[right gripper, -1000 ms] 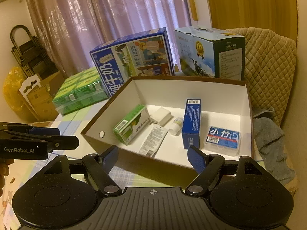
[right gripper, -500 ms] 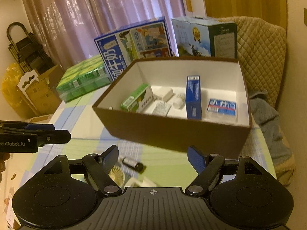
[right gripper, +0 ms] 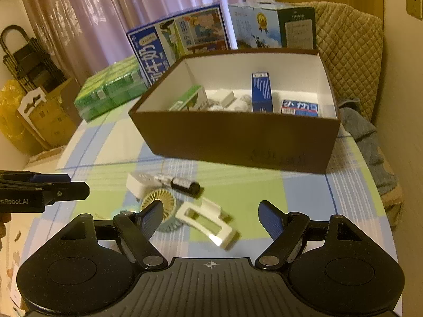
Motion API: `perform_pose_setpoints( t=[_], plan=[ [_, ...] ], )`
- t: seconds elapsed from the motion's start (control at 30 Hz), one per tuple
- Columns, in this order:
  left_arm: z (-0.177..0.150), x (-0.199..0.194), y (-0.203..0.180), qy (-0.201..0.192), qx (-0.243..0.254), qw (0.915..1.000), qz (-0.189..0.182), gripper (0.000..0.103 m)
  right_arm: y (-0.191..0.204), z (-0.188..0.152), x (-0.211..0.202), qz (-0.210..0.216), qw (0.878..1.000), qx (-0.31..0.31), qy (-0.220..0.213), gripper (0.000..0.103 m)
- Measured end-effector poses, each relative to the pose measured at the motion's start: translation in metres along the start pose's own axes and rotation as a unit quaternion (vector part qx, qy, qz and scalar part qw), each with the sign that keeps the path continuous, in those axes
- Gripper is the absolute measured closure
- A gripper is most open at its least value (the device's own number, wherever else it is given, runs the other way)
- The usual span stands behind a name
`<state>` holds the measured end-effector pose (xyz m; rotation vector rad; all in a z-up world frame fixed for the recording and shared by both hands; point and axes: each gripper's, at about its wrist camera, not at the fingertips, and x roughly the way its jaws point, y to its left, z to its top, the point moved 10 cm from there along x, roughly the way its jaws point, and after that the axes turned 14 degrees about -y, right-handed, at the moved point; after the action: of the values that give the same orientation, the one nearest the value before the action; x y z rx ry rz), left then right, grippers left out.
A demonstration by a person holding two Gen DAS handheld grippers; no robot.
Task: Organize rigid objects
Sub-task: 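Withdraw both tools from the box back toward the remaining items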
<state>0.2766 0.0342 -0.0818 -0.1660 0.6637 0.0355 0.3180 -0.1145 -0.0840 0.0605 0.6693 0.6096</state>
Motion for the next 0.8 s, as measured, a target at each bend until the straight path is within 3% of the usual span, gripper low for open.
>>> perform_pose_setpoints(
  t=[0.43,0.8],
  plan=[
    [-0.041,-0.004,0.018,0.026,-0.006,0.9996,0.01,0.044,0.011,-0.033,0.008,-0.001,0.999,-0.022,0.041,0.027],
    [-0.056,0.007,0.027,0.037,-0.008,0.9992,0.012,0.044,0.015,-0.051,0.026,0.007,0.996,-0.048,0.07,0.027]
  ],
)
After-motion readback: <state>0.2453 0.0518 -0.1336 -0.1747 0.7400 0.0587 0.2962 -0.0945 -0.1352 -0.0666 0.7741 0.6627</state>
